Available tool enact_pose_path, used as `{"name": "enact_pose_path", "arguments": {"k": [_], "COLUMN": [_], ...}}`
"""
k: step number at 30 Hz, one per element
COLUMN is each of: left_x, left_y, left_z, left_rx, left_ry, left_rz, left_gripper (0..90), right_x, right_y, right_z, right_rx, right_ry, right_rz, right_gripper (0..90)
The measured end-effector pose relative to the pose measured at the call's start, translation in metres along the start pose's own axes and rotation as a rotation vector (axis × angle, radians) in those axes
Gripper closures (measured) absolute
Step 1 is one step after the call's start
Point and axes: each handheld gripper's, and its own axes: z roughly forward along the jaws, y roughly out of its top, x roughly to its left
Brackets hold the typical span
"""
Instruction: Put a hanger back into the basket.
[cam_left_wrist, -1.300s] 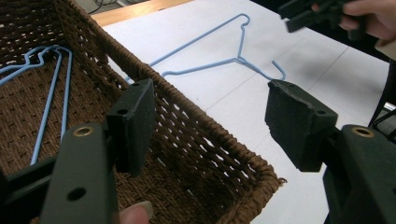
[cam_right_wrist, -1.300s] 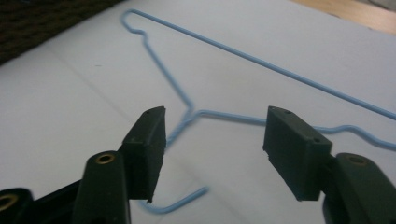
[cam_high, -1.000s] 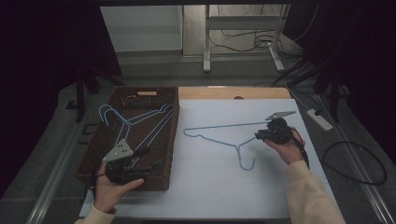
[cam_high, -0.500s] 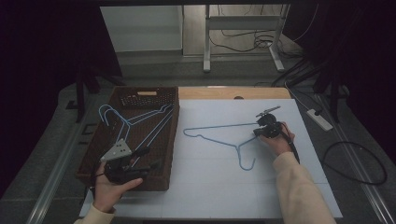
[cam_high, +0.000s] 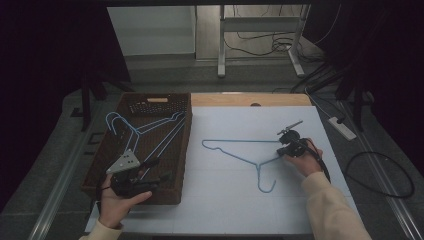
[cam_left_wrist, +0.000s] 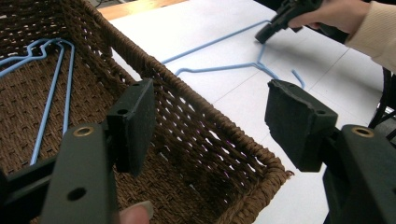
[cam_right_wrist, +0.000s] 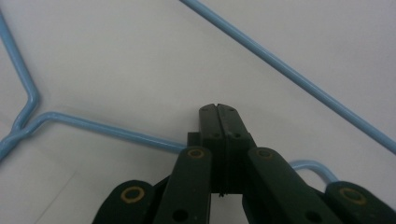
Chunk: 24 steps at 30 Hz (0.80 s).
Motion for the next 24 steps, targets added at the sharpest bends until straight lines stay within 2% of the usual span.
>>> {"name": "enact_pose_path", "arguments": {"k": [6,14,17,21,24], "left_x": [-0.001,0.0,-0.001,0.0,0.0], "left_y": [0.001,0.0,0.0,0.0,0.0], "left_z": [0.0,0.0,0.0,0.0,0.0], "left_rx": [-0.001,0.001,0.001,0.001,0.001], "left_ry": [-0.001,0.001,-0.001,-0.001,-0.001], "left_rz": [0.003,-0.001,0.0,0.0,0.0], "left_gripper": [34.9,35.0,35.0,35.0,35.0], "right_x": [0.012,0.022,0.03,0.049,0.055], "right_y": [-0.02,-0.037,-0.041,-0.049,-0.052], "right_z": [-0.012,-0.02,-0.023,-0.028,-0.029], "right_rx": [0.012,0.008,0.018,0.029,0.034], "right_ry": [0.03,0.064,0.082,0.11,0.134], "right_rz": [0.04,0.083,0.088,0.072,0.072], "right_gripper": [90.0,90.0,90.0,90.0,90.0]}}
